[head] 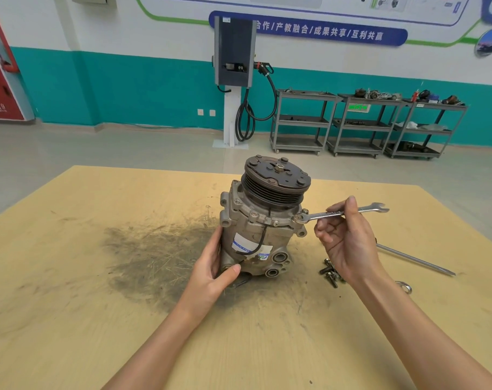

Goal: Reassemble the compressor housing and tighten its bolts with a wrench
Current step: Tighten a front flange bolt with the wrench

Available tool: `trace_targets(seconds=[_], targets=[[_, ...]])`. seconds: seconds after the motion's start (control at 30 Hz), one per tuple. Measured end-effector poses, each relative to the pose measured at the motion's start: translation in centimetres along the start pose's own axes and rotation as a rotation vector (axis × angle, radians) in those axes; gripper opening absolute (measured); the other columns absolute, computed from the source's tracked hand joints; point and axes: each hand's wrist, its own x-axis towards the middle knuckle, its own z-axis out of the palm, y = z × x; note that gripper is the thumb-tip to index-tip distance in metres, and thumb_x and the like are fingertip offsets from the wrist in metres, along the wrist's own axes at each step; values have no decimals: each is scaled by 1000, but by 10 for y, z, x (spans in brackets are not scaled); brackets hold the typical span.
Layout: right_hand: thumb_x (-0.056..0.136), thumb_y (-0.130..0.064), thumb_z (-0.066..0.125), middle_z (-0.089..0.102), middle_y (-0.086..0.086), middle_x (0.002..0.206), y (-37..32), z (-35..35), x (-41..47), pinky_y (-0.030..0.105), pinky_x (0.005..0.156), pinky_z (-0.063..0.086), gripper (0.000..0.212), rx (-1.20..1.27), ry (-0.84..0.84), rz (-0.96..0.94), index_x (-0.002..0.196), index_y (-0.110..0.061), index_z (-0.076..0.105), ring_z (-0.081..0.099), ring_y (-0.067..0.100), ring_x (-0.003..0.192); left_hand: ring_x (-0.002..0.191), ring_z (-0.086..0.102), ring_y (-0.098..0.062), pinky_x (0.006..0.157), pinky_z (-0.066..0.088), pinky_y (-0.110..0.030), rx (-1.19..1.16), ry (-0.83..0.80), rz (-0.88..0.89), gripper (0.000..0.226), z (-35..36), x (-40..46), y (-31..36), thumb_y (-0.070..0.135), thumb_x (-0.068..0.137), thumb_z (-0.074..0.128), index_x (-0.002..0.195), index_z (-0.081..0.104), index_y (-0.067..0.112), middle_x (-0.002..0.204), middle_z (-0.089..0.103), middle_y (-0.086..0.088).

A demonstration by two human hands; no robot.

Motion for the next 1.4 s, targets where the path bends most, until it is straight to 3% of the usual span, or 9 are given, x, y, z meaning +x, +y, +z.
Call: trace_targets(seconds=[0.23, 0.33, 0.47, 0.7, 0.83, 0.93, 1.1, 1.2, 1.4], targets=[[93, -44, 45, 60, 5, 54, 15, 10, -21, 18, 40, 38, 37, -148, 107, -311, 83, -10, 52, 54, 14, 44, 132, 43, 16, 103, 38, -7, 3, -1, -1, 85, -1, -1, -1, 6, 81, 73, 146, 24, 29, 148, 40, 21], [98, -40, 45, 57, 3, 51, 19, 13, -30, 18, 40, 35, 30, -265, 139, -448, 83, -15, 53, 50, 14, 42, 132, 43, 15, 101, 38, -6, 5, 1, -3, 80, -1, 0, -2, 9, 80, 66, 145, 26, 31, 145, 42, 24], [96, -33, 47, 56, 1, 51, 21, 18, -42, 19, 41, 36, 19, -392, 103, -611, 80, -33, 57, 50, 14, 42, 132, 43, 15, 102, 38, -6, 3, 2, -3, 80, -2, -1, -2, 11, 79, 65, 145, 26, 33, 145, 41, 25], [99, -31, 48, 57, -14, 61, 21, 25, -49, 18, 54, 41, 18, -567, 13, -757, 87, -43, 53, 52, 13, 49, 131, 43, 16, 101, 38, -5, -8, -1, 2, 80, -1, -2, -1, 10, 79, 65, 145, 25, 32, 145, 41, 25], [100, -39, 46, 59, -15, 63, 19, 25, -51, 16, 47, 39, 14, -540, -16, -715, 88, -41, 53, 50, 11, 47, 131, 42, 17, 102, 37, -5, -3, -6, 5, 81, -1, -2, 1, 10, 79, 64, 147, 24, 29, 146, 40, 23], [97, -40, 45, 59, 0, 56, 16, 21, -52, 20, 42, 37, 18, -466, 37, -571, 83, -35, 56, 50, 16, 44, 132, 42, 17, 102, 37, -6, 3, -4, 13, 82, 0, -1, 1, 8, 79, 64, 147, 23, 28, 148, 39, 21], [88, -61, 55, 57, 7, 54, 15, 19, -55, 20, 42, 37, 35, -367, -32, -413, 84, -27, 58, 51, 19, 46, 131, 43, 17, 102, 37, -6, 12, -2, 14, 77, -1, -1, -2, -5, 89, 66, 144, 26, 30, 147, 40, 21], [89, -59, 54, 57, 8, 54, 16, 20, -58, 20, 43, 37, 37, -320, -42, -390, 86, -23, 57, 51, 19, 46, 131, 43, 17, 102, 37, -5, 18, 0, 13, 75, -1, 0, -2, -11, 91, 61, 142, 28, 33, 146, 41, 22], [93, -42, 42, 53, 10, 53, 14, 21, -53, 17, 40, 33, 35, -123, 60, -267, 88, -9, 52, 48, 18, 44, 132, 42, 17, 101, 38, -5, 17, 2, 20, 77, -2, -1, -3, 8, 79, 63, 142, 28, 33, 145, 41, 25]])
